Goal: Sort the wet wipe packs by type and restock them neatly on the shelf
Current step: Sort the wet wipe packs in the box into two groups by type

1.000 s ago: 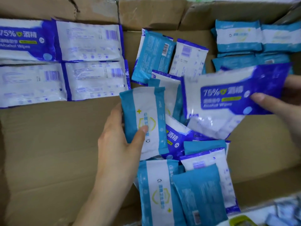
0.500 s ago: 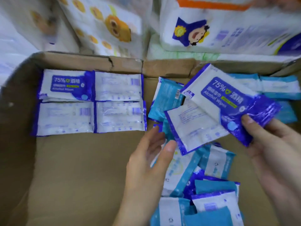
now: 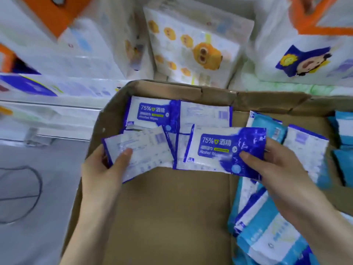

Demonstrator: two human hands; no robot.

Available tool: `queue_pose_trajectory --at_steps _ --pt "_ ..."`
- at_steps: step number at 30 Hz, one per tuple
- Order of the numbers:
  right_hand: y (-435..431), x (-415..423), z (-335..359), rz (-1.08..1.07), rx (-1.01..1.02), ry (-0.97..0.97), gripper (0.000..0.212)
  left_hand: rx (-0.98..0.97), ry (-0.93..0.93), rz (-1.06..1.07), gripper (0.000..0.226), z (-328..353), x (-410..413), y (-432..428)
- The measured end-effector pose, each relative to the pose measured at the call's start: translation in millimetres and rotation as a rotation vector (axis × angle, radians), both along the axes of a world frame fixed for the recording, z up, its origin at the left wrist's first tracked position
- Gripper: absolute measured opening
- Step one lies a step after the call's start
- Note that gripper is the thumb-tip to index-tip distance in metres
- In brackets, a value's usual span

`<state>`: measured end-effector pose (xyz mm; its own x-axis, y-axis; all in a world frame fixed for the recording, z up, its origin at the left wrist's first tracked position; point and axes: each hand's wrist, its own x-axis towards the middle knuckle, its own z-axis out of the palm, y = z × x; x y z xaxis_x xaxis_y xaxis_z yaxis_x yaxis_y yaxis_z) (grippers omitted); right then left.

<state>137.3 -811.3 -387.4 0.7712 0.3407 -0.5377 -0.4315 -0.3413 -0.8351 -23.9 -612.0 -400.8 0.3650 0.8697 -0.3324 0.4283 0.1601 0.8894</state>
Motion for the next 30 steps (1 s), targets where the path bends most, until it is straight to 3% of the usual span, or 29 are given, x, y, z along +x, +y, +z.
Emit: queue_pose_trajectory --at_steps 3,5,8,10,13,15,18,21,24,28,30 --pt "20 -5 -12 0.023 0.003 0.130 0.022 0.218 0.250 -0.133 0.034 -14 6 31" --pt "28 -3 -19 0.023 -0.038 0.118 0.024 0.442 0.393 -0.169 0.036 -20 9 37" --pt "37 -1 -23 0.042 -0.139 -0.012 0.033 0.795 0.372 -0.244 0.039 -13 11 22" --pt "41 -7 -23 0.092 -0.182 -0.113 0.048 0.885 0.362 -0.392 0.043 -21 5 6" --pt "45 -22 -25 0.301 -0.436 -0.515 0.077 0.819 0.528 -0.642 0.053 -44 -4 -10" --pt "47 -32 -25 0.483 -0.585 -0.699 0.081 0.766 0.605 -0.738 0.058 -56 -12 -12" --pt "48 -44 -31 0.726 -0.657 -0.527 0.060 0.718 0.599 -0.789 0.060 -63 -17 -9" --pt "48 -50 -38 0.808 -0.714 -0.483 0.055 0.691 0.561 -0.776 0.061 -62 -16 -9" --pt "43 -40 -26 0.743 -0.577 -0.411 0.053 0.696 0.480 -0.712 0.060 -54 -11 -16" --pt "12 10 14 0.319 -0.182 -0.212 0.034 0.596 0.223 -0.572 0.052 -28 11 -47" --pt "-13 39 29 0.182 -0.149 -0.278 0.020 0.495 0.138 -0.601 0.046 -19 26 -70"
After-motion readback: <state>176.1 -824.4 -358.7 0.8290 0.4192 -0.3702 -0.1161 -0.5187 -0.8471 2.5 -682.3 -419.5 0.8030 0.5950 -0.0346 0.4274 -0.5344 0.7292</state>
